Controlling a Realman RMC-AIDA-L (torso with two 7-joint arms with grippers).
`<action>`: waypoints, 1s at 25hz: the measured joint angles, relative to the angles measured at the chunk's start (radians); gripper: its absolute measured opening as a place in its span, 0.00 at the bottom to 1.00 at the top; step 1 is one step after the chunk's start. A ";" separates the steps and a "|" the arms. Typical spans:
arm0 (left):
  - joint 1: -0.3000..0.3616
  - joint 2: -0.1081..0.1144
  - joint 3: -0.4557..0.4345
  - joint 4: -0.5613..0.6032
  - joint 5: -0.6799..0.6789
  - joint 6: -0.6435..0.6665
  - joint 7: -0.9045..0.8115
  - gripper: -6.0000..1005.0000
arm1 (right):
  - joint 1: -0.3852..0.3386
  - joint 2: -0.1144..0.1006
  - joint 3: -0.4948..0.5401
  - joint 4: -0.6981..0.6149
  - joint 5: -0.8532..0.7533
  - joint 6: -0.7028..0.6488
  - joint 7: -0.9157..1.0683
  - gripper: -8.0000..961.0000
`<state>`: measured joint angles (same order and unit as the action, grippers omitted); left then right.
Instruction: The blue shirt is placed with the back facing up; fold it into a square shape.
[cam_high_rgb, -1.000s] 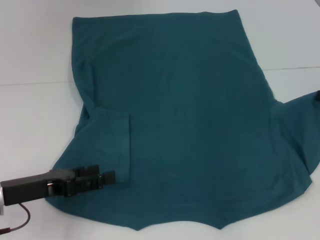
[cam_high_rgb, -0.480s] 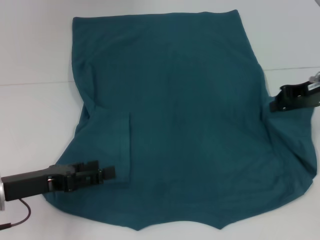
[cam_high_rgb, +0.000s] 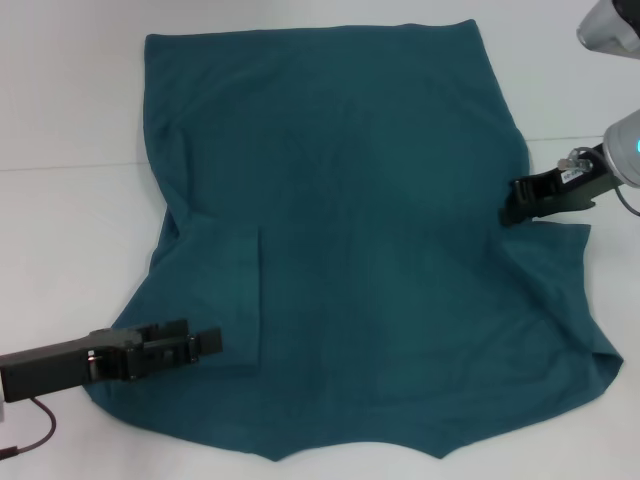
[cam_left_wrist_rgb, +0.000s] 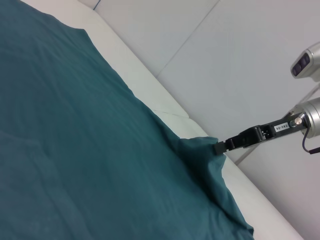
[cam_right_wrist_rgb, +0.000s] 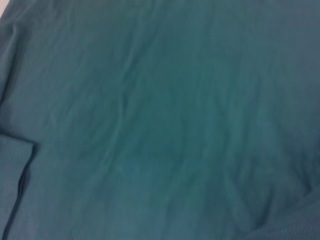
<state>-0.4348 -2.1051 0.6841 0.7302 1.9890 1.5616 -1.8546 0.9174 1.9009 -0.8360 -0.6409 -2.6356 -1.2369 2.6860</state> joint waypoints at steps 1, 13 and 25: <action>0.000 -0.001 0.000 0.000 0.000 -0.002 0.000 0.87 | 0.004 0.002 0.000 0.004 -0.002 0.008 0.004 0.03; -0.001 -0.001 0.000 -0.006 0.001 -0.025 0.000 0.87 | 0.006 0.007 0.004 0.010 -0.003 0.112 0.057 0.03; 0.001 0.000 0.002 -0.006 0.005 -0.037 0.001 0.87 | 0.030 0.022 -0.064 0.016 0.001 0.123 0.028 0.04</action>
<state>-0.4333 -2.1055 0.6857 0.7241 1.9941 1.5241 -1.8534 0.9471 1.9224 -0.8999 -0.6253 -2.6342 -1.1140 2.7144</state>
